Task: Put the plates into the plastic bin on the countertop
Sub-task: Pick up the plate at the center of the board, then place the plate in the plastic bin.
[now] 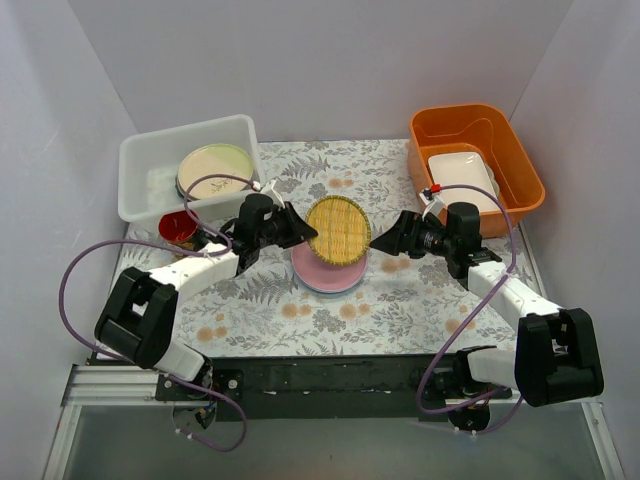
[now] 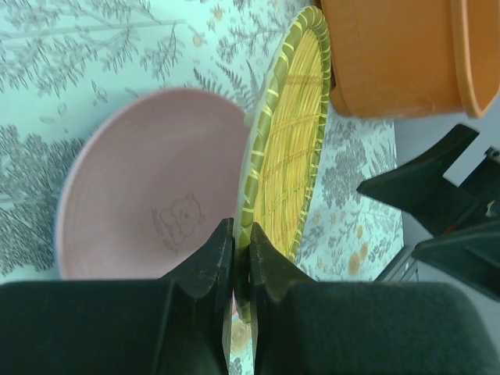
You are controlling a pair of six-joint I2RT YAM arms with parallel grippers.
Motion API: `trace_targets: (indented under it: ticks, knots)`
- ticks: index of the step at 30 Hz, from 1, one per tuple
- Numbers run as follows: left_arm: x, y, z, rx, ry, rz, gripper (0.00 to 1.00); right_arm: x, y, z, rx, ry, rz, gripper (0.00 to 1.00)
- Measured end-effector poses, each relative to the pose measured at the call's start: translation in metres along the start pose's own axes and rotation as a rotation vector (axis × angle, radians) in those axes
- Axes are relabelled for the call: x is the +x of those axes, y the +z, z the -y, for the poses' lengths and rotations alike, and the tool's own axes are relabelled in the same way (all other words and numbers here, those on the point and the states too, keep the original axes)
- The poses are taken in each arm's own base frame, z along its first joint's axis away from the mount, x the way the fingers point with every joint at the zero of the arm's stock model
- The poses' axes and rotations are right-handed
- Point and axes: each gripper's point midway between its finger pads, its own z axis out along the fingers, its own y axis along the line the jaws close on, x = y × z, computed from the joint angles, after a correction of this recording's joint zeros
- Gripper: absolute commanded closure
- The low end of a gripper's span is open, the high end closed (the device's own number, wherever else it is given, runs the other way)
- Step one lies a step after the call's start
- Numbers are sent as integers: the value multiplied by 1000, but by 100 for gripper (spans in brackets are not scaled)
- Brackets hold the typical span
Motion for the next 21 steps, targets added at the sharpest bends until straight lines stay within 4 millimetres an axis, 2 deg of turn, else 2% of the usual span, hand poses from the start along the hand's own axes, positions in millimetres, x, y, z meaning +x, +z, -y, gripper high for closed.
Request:
trace_targets:
  ticks: [4,10,21]
  knots:
    - [-27,3,-1,-2,4,33,100,0,0,1,2,-7,-2,2]
    - [-63,-5,-11,-9,-16,80,100,1,0,1,4,-7,-7,2]
    - [-161,-36,-26,-35,-34,244,100,4,3,6,11,8,-27,2]
